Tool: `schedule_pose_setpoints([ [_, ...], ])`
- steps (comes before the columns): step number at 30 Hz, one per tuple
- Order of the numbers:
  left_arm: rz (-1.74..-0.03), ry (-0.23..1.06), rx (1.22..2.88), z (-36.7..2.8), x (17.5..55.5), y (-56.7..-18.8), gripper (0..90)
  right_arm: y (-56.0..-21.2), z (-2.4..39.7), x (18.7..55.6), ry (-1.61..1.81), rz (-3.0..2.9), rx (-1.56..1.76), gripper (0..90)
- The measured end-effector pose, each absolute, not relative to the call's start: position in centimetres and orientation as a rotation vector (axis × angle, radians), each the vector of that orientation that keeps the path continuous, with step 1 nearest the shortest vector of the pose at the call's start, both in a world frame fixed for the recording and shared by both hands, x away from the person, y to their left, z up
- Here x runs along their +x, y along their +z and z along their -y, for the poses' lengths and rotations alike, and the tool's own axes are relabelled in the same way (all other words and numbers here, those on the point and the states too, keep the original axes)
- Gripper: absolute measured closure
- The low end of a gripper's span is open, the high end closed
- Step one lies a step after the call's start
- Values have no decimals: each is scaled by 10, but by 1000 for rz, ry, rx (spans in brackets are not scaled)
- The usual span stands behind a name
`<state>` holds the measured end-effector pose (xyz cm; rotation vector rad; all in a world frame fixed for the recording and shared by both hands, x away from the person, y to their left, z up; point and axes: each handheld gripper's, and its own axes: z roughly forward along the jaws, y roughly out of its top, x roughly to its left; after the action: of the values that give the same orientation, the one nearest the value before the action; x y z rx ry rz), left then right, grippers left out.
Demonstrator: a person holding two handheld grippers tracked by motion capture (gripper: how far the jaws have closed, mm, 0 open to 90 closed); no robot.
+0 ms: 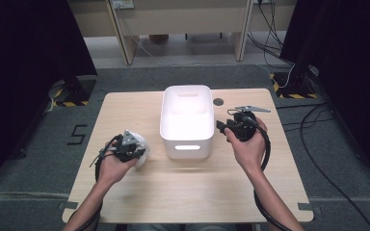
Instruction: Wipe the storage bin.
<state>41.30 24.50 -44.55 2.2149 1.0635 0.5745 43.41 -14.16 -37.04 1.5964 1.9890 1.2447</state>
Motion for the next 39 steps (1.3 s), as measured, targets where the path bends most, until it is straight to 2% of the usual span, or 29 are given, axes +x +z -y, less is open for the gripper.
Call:
schedule_pose_setpoints([
  [7, -1148, 560, 2194, -248, 439, -467, 736, -387, 148, 436, 1144, -2008, 1633, 612],
  [11, -1173, 539, 2186, -247, 449, -474, 703, -397, 150, 438, 1097, -2033, 1656, 610],
  [15, -1167, 534, 2185, -248, 454, -475, 597, -401, 150, 438, 1078, -2045, 1664, 598],
  [20, -1160, 570, 2149, -254, 447, -463, 395, -405, 153, 435, 1078, -2043, 1682, 569],
  [24, -1130, 577, 2130, -258, 436, -447, 315, -410, 157, 433, 1070, -2046, 1702, 559],
  [30, -1104, 575, 2128, -263, 423, -434, 279, -413, 159, 432, 1064, -2051, 1709, 544],
  [39, -1136, 599, 2025, -290, 393, -440, 300, -419, 166, 422, 1039, -2058, 1721, 532],
])
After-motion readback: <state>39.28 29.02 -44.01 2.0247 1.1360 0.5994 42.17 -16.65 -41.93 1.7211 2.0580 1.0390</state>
